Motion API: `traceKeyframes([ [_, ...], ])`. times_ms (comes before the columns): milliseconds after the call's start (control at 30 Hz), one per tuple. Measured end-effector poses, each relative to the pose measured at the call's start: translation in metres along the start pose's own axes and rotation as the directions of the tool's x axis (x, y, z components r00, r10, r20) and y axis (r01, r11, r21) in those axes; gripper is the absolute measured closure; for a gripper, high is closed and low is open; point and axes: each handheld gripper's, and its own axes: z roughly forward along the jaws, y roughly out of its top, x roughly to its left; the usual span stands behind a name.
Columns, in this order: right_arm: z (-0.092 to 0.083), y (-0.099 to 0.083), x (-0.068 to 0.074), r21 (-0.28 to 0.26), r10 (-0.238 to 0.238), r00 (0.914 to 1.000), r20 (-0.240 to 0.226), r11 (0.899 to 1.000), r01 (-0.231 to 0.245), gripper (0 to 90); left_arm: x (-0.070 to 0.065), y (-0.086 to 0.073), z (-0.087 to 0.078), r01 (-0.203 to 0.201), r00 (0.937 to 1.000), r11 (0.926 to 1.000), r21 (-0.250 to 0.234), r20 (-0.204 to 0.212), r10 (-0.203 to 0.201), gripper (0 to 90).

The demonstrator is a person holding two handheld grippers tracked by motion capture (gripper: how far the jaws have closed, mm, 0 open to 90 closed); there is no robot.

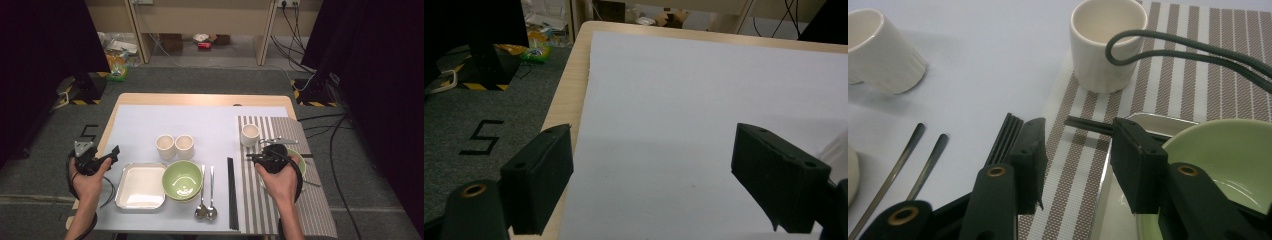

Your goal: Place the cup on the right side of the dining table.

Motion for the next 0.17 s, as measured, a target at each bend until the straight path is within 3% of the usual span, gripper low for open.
traceKeyframes([
  [167, -0.0045, 0.0016, 0.0010, -0.011, -0.005, 1.0000, 0.000, 1.000, 0.005, 56.0, -0.0024, 0.0036, -0.0011, 0.002, 0.9999, 0.9999, -0.011, 0.010, -0.002, 15.9],
])
